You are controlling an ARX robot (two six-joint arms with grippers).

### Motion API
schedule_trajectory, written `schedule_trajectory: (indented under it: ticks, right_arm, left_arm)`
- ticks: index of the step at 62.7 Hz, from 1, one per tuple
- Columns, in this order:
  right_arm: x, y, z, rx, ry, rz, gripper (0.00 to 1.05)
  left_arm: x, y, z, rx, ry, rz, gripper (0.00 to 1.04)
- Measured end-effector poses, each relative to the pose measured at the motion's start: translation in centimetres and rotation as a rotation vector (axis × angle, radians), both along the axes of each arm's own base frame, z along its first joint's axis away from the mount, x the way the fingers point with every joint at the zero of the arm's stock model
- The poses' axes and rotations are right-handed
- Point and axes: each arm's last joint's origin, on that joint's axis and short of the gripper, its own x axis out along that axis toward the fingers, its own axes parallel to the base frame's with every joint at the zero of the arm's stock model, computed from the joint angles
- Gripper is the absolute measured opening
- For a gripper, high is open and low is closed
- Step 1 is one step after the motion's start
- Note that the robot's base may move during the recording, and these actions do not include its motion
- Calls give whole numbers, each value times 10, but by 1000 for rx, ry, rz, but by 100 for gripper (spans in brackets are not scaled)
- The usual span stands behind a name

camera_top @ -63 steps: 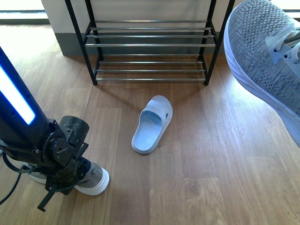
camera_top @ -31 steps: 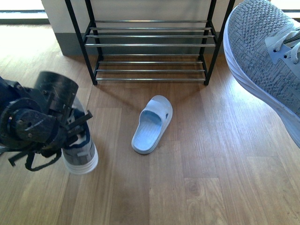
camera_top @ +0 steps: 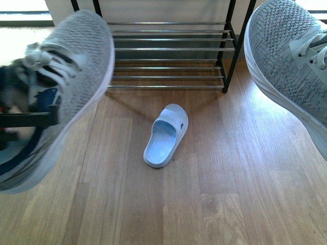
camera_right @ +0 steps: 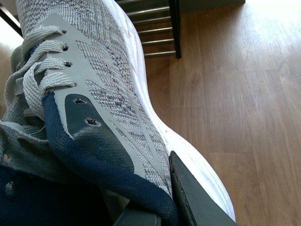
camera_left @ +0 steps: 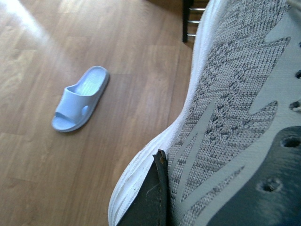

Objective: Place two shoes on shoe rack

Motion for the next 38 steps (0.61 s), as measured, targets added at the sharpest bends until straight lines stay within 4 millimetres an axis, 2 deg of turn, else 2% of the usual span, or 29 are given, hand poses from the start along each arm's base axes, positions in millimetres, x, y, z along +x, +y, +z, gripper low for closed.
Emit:
schedule_trajectory:
  ticks: [5, 15, 24, 38]
  right_arm:
    - [0, 0, 0, 0, 0, 0, 1]
    - [0, 0, 0, 0, 0, 0, 1]
    - [0, 0, 0, 0, 0, 0, 1]
    - [0, 0, 0, 0, 0, 0, 1]
  left_arm:
    - [-22, 11, 24, -15, -64, 48, 2]
    - [-52, 21, 50, -36, -157, 76, 2]
    - [-67, 22, 50, -29, -168, 64, 2]
    - [-68, 21, 46, -27, -155, 47, 2]
